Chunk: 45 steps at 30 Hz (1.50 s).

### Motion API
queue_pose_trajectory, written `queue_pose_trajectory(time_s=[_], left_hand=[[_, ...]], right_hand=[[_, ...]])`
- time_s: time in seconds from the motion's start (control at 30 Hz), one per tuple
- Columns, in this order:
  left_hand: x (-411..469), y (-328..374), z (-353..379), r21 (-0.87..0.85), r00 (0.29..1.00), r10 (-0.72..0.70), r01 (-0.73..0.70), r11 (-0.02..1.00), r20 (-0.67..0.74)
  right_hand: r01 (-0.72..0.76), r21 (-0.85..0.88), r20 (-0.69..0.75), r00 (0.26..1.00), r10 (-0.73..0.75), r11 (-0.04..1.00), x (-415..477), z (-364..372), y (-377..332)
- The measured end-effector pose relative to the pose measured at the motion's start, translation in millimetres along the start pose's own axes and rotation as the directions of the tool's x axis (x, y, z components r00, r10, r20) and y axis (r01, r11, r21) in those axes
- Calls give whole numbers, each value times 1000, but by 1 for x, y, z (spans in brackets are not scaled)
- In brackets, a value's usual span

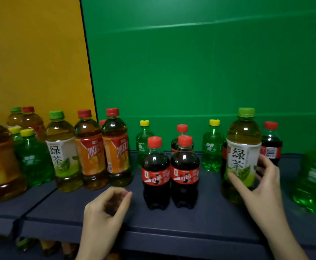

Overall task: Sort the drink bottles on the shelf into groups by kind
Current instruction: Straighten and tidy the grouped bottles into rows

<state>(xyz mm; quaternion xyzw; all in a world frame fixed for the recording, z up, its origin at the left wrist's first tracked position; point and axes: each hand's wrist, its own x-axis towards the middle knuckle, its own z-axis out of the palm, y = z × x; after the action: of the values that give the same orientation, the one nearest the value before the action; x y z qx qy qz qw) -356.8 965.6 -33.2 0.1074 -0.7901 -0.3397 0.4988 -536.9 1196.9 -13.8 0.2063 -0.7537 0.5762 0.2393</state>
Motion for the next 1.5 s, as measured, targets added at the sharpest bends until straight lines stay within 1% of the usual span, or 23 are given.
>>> queue_pose_trajectory(time_s=[0.1, 0.17, 0.3, 0.4, 0.47, 0.5, 0.57, 0.63, 0.7, 0.77, 0.8, 0.87, 1.1, 1.3, 1.43, 1.5], left_hand=[[8, -23, -11, 24, 1000, -9, 9, 1000, 1], [11, -35, -16, 42, 1000, -18, 19, 999, -13], [20, -48, -29, 38, 996, -35, 38, 999, -80], [38, -54, -44, 179, 978, 21, 17, 984, -210], [54, -59, -53, 268, 950, 12, 76, 960, -311], [63, -60, -58, 283, 942, -12, 112, 953, -334], [82, -75, -67, 226, 942, -102, 180, 957, -319], [101, -87, -76, 83, 936, -234, 264, 961, -263], [112, -94, -84, -112, 913, -373, 359, 927, -163], [117, -96, -88, -243, 896, -443, 420, 874, -43], [118, -97, -90, -269, 897, -442, 424, 864, -5], [119, -97, -92, -264, 909, -418, 402, 877, -2], [100, -81, -104, -162, 949, -285, 263, 951, -133], [63, -54, -131, -125, 932, -277, 254, 959, -233], [38, -37, -161, -82, 930, -247, 233, 969, -273], [26, -31, -178, -78, 916, -263, 252, 965, -303]], right_hand=[[-104, -82, 33, 994, 107, 991, 9, 9, -1], [-148, -111, 43, 987, 154, 983, 12, 12, -1], [-164, -100, 31, 985, 168, 981, 6, 8, -8], [-161, -44, 38, 986, 162, 986, -6, 5, -20], [-169, 23, 56, 984, 167, 985, -15, 4, -32], [-169, 45, 64, 984, 166, 985, -19, 3, -39], [-164, 53, 83, 984, 160, 985, -26, 0, -49], [-159, 61, 102, 983, 152, 985, -32, -2, -58], [-160, 87, 123, 981, 148, 983, -36, -5, -65], [-165, 110, 157, 977, 147, 980, -41, -7, -70], [-166, 121, 178, 974, 143, 979, -44, -7, -72], [-155, 148, 210, 970, 122, 977, -48, -6, -76], [-103, 224, 286, 958, 35, 969, -55, 5, -89], [-55, 301, 357, 932, -59, 952, -57, 24, -96], [-67, 361, 417, 904, -96, 930, -67, 50, -106], [-72, 398, 456, 881, -129, 914, -74, 66, -116]])
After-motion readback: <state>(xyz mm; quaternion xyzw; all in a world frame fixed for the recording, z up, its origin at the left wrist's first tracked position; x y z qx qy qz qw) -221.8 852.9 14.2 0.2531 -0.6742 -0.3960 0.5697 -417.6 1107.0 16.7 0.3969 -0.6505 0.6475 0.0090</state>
